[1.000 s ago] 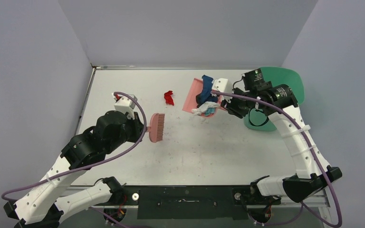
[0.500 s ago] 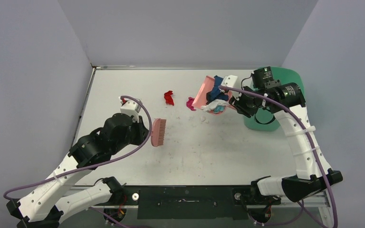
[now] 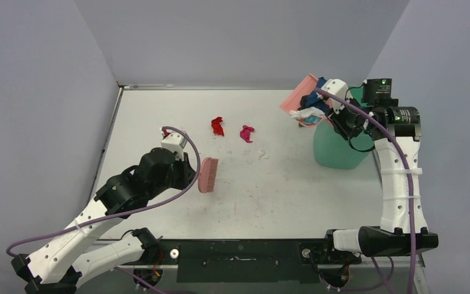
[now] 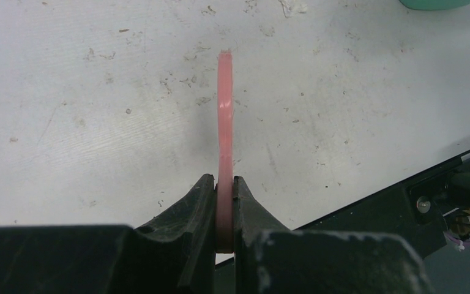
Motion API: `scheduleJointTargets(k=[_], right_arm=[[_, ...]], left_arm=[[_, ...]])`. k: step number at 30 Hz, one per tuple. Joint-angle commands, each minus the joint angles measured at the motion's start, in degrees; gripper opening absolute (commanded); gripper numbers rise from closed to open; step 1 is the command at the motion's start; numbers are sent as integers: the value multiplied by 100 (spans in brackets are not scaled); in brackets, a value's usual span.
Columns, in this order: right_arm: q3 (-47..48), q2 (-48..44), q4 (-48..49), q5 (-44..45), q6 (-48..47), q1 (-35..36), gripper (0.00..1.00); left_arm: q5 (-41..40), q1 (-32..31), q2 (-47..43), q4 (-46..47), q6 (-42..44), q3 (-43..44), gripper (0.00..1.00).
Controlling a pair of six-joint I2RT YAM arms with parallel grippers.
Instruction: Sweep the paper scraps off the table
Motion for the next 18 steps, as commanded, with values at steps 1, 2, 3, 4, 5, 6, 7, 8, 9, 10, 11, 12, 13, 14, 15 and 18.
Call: scheduleJointTargets(k=[1,2,3,4,5,6,7,8,9,10,11,12,13,14,15,18], right_arm=[[310,68,428,-197,-6,-548,5],[323,100,467,-225,-20,-670,5],[333,137,507,-251,-41,-798,5],[356,177,532,-278,-74,-925,5],[384,217,557,-308,-113,-1047,5],[408,266,583,-313,-153,-1179,5],[434,320,615,-320,-201,-1301,5],[461,377,625,-322,-252,-1442,5],[487,463,635,-326,-304,-1584,5],[501,526,638,-349,-361,-1737,5],[530,596,617,-398,-432,-1895,5],[569,663,600,-446,-508,-2055,5],[612,728,570,-484,-588,-2213,5],[649,781,547,-488,-665,-2323,5],[683,820,526,-474,-760,-2422,5],[711,843,592,-184,-967,-2531,5]], left_arm=[[143,29,-61,387,88,-17,0],[155,29,-72,375,97,-36,0],[150,29,-86,370,107,-58,0],[150,33,-107,369,110,-81,0],[150,37,-127,368,113,-104,0],[142,38,-140,377,111,-133,0],[145,45,-157,385,113,-172,0],[157,46,-176,399,115,-213,0],[166,54,-185,416,119,-246,0],[169,55,-191,430,129,-277,0],[177,55,-200,438,140,-306,0],[192,61,-196,447,143,-331,0],[201,64,-197,455,145,-349,0],[214,64,-198,476,155,-367,0],[225,71,-196,494,168,-388,0],[242,90,-196,524,211,-413,0]])
